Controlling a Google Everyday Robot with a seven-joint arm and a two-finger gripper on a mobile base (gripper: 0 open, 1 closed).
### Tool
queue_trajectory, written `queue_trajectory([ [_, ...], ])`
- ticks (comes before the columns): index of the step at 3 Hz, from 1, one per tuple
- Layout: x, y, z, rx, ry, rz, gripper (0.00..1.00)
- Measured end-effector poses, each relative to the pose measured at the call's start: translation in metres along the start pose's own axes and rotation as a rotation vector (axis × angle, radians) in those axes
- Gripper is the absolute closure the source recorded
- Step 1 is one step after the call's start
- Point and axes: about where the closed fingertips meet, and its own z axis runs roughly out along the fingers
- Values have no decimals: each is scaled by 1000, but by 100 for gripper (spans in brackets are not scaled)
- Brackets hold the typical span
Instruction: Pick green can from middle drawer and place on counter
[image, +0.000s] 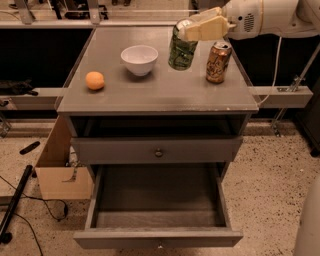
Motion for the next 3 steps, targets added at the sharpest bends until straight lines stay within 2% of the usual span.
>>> queue_trajectory([
  [1, 12, -8, 7, -1, 15, 21, 100],
  [2, 40, -18, 18, -10, 32, 90, 100],
  [3, 58, -21, 26, -17, 43, 131, 100],
])
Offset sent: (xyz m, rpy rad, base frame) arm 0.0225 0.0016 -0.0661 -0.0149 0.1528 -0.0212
